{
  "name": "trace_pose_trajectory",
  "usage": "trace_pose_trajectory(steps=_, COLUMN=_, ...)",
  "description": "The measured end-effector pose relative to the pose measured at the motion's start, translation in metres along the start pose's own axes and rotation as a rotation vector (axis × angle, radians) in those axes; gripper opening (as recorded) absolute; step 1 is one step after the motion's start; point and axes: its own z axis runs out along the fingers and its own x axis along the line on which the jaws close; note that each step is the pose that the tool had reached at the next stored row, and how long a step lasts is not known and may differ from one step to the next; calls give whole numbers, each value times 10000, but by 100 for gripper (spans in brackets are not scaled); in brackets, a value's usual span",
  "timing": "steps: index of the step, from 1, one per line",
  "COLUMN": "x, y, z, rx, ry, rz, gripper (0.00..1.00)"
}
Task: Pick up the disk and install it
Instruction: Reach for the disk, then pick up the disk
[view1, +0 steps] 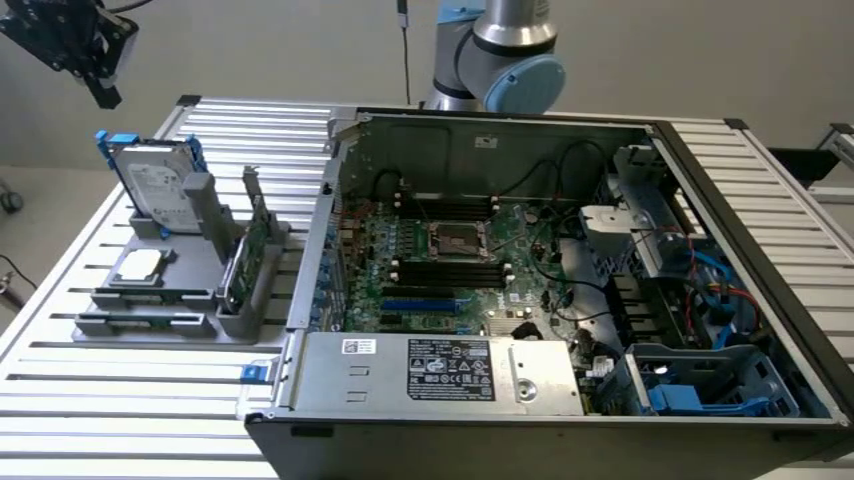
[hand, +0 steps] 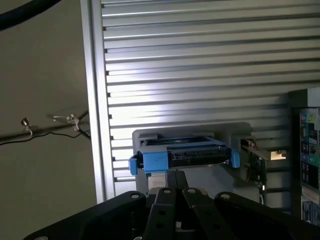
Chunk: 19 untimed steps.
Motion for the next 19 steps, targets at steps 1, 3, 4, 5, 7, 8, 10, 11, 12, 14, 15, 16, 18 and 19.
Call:
trace_pose_trajectory(steps=1, x=1, y=0, z=0, rx=2, ry=13, rz=0, gripper=11)
trace_pose_trajectory(steps=3, x=1, y=0, z=-1, rx=3, ry=17, rz=-1, gripper=11)
trace_pose_trajectory(steps=4, x=1, y=0, z=-1, rx=2, ry=17, rz=-1, gripper=11)
trace_pose_trajectory(steps=5, x=2, y=0, z=-1, rx=3, ry=18, rz=-1, gripper=11)
trace_pose_trajectory(steps=7, x=2, y=0, z=-1, rx=2, ry=18, rz=-1, gripper=11)
trace_pose_trajectory(steps=8, x=2, y=0, z=-1, rx=3, ry=18, rz=0, gripper=11)
trace_pose_trajectory(steps=10, x=2, y=0, z=-1, rx=2, ry=17, rz=-1, gripper=11)
trace_pose_trajectory(steps=11, x=2, y=0, z=-1, rx=3, ry=18, rz=-1, gripper=11)
trace_pose_trajectory(steps=12, x=2, y=0, z=-1, rx=3, ry=18, rz=-1, gripper=11)
trace_pose_trajectory(steps=14, x=2, y=0, z=-1, rx=3, ry=18, rz=-1, gripper=11)
trace_pose_trajectory(steps=15, x=2, y=0, z=-1, rx=2, ry=18, rz=-1, gripper=11)
trace_pose_trajectory(steps=16, x=4, y=2, z=-1, rx=3, ry=18, rz=-1, gripper=11)
trace_pose_trajectory(steps=18, x=8, y=8, z=0, rx=3, ry=22, rz=-120, gripper=11)
trace_pose_trajectory(steps=19, x=8, y=8, z=0, rx=3, ry=26, rz=-289, gripper=11)
